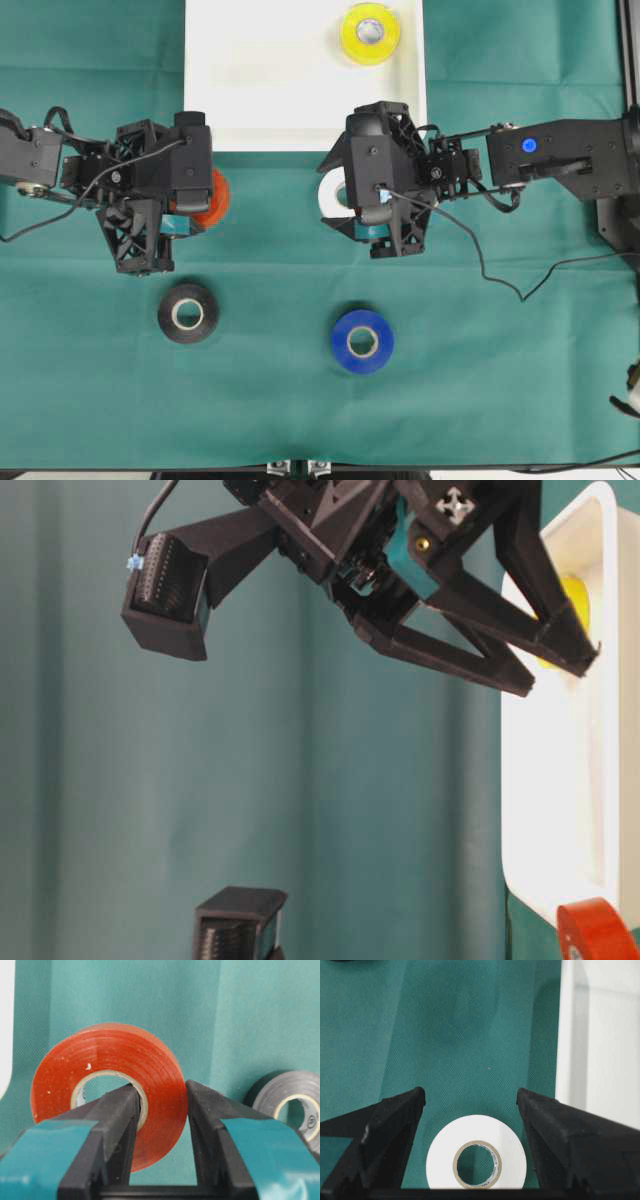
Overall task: Put the tape alternately from left to right into the white case.
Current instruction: 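Lower the left gripper into the red roll's core and close, then lift the red roll and carry it into the white tray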
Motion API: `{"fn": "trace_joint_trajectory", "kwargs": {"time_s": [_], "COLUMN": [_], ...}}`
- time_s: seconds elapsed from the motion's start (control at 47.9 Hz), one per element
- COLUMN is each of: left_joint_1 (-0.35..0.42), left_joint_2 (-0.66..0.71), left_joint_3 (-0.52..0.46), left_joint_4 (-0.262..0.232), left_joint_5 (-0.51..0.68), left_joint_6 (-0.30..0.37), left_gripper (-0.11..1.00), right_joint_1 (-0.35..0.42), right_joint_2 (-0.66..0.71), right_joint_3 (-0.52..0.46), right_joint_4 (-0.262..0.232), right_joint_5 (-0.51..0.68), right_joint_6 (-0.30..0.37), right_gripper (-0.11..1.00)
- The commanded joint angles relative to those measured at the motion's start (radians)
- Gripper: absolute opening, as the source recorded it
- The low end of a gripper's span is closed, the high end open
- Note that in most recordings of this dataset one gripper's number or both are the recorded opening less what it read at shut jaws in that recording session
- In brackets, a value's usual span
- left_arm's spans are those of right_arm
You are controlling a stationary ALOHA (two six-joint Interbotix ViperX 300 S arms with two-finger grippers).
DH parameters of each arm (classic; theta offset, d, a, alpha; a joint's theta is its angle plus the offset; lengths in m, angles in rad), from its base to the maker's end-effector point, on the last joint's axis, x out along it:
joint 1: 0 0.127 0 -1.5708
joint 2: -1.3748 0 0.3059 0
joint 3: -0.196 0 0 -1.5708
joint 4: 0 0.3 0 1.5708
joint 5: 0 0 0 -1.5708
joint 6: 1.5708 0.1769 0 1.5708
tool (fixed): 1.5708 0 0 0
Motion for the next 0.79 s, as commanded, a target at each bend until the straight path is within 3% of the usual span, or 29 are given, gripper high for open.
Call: {"fn": "trace_joint_trajectory", "kwargs": {"time_s": [0.0,0.146,0.375,0.772], "left_joint_1": [-0.003,0.002,0.052,0.218], "left_joint_2": [-0.023,-0.025,-0.020,-0.014], "left_joint_3": [-0.023,-0.028,-0.069,-0.092], "left_joint_4": [-0.002,0.000,0.000,0.000], "left_joint_5": [-0.003,-0.003,-0.005,-0.029], "left_joint_6": [0.002,0.018,0.103,0.287], "left_gripper": [-0.03,-0.03,-0.03,-0.03], "right_joint_1": [0.003,0.003,0.002,0.003], "right_joint_2": [-0.015,-0.015,-0.015,-0.015], "right_joint_3": [-0.008,-0.008,-0.008,-0.008], "right_joint_4": [0.000,0.000,0.000,0.000], "right_joint_5": [-0.009,-0.009,-0.021,-0.023], "right_joint_6": [0.000,0.000,0.000,0.000], "right_gripper": [0.80,0.80,0.80,0.80]}}
